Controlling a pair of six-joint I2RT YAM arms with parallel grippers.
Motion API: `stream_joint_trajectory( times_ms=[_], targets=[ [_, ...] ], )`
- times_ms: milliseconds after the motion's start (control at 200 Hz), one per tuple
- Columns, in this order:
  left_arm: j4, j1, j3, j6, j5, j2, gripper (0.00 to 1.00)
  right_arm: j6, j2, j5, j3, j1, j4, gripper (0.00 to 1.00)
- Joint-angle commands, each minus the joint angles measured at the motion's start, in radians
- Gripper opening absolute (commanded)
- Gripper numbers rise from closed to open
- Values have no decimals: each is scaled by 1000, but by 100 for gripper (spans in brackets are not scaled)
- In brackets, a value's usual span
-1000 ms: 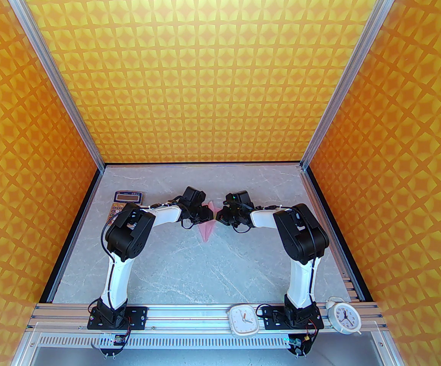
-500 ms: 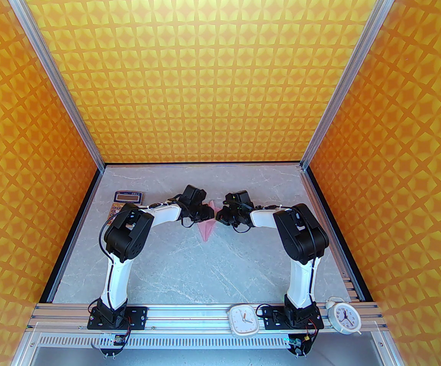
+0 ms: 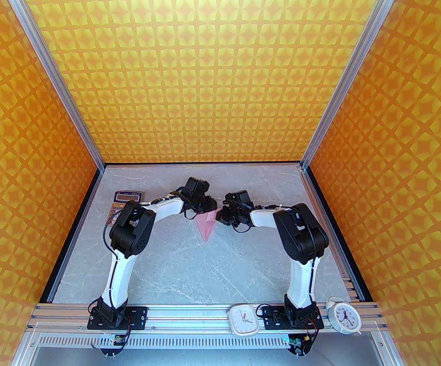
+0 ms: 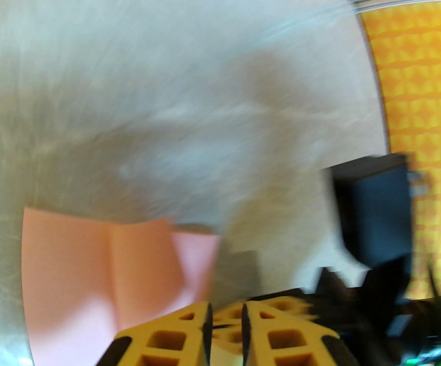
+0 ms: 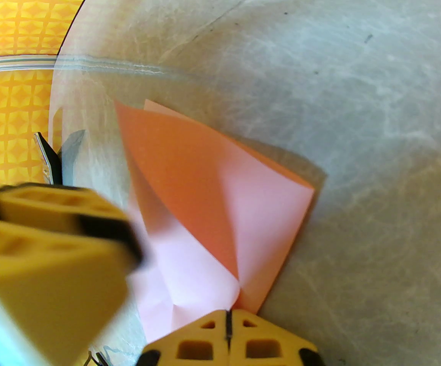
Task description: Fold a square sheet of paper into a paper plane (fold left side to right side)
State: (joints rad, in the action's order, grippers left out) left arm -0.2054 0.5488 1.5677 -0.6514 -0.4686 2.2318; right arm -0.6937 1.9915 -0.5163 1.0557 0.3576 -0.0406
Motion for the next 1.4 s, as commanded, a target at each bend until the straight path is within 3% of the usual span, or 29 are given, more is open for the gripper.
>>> stream_joint_trajectory(
  times_ms=[0,165,210,325,405,565,740,1065,1395],
  targets=[
    [-32,-7,-5,32,-18,20,19,23,42,30,15,0,39,0],
    [-27,-7,-14,23,2,32,17,33,19,44,19,0,56,0],
    [-25,-7,-19,17,7,31,17,38,3,57,23,0,73,10],
    [-3,-7,-26,-6,13,28,17,26,-54,91,8,1,90,12],
    [15,-5,-60,-19,16,25,17,-1,-114,117,-25,5,80,18],
    [42,2,-77,-37,16,21,17,-50,-227,154,-90,61,68,17],
    [66,3,-96,-46,17,14,17,-169,-271,165,-157,150,-27,9],
    [88,8,-119,-51,17,-3,17,-294,-192,105,-163,199,-174,6],
    [88,10,-128,-50,16,-7,17,-302,-143,116,-199,200,-196,6]
  ],
)
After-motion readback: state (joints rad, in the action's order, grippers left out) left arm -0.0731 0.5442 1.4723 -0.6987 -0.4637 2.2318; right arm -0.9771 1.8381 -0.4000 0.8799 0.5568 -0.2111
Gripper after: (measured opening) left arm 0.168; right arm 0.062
